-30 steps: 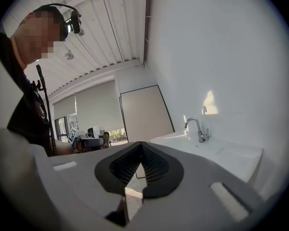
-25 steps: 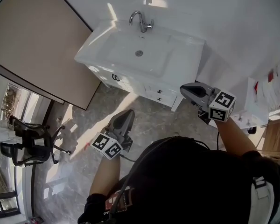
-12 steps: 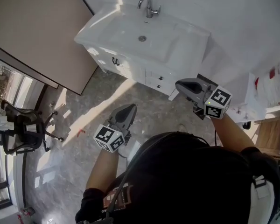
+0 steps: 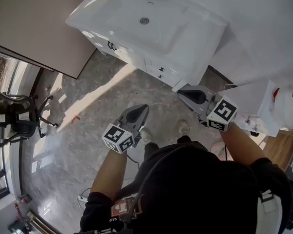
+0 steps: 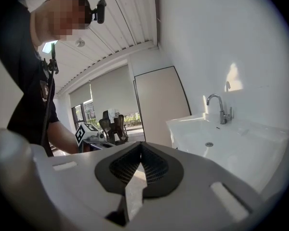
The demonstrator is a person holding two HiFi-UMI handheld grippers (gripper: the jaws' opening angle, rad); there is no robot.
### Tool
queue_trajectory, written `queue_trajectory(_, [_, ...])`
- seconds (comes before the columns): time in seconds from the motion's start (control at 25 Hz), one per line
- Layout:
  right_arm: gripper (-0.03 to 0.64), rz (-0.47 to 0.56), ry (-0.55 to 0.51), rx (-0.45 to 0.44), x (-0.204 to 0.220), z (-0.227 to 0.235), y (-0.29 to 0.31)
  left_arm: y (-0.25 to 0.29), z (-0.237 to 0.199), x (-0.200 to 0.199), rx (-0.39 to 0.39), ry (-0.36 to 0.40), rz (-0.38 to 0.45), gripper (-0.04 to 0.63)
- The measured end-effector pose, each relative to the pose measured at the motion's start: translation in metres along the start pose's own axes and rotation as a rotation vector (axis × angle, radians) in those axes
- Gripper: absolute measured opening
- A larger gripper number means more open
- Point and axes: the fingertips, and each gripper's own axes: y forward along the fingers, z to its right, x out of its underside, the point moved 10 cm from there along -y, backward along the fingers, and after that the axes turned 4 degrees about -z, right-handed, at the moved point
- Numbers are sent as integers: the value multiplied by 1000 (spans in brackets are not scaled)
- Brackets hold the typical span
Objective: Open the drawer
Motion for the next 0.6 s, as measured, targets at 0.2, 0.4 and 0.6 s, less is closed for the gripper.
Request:
queue_trajectory(0.2, [2,-18,-10,-16,43,27,9,60,-25,40,68,-75,-1,0])
queue_trajectory(0.4, [3,36,50,6,85,40,23,112,-71,91,88,-195,-60,0])
queue_trajectory(0.6, [3,19,87,3,144,51,35,163,-114,148,72,-309,-108,0])
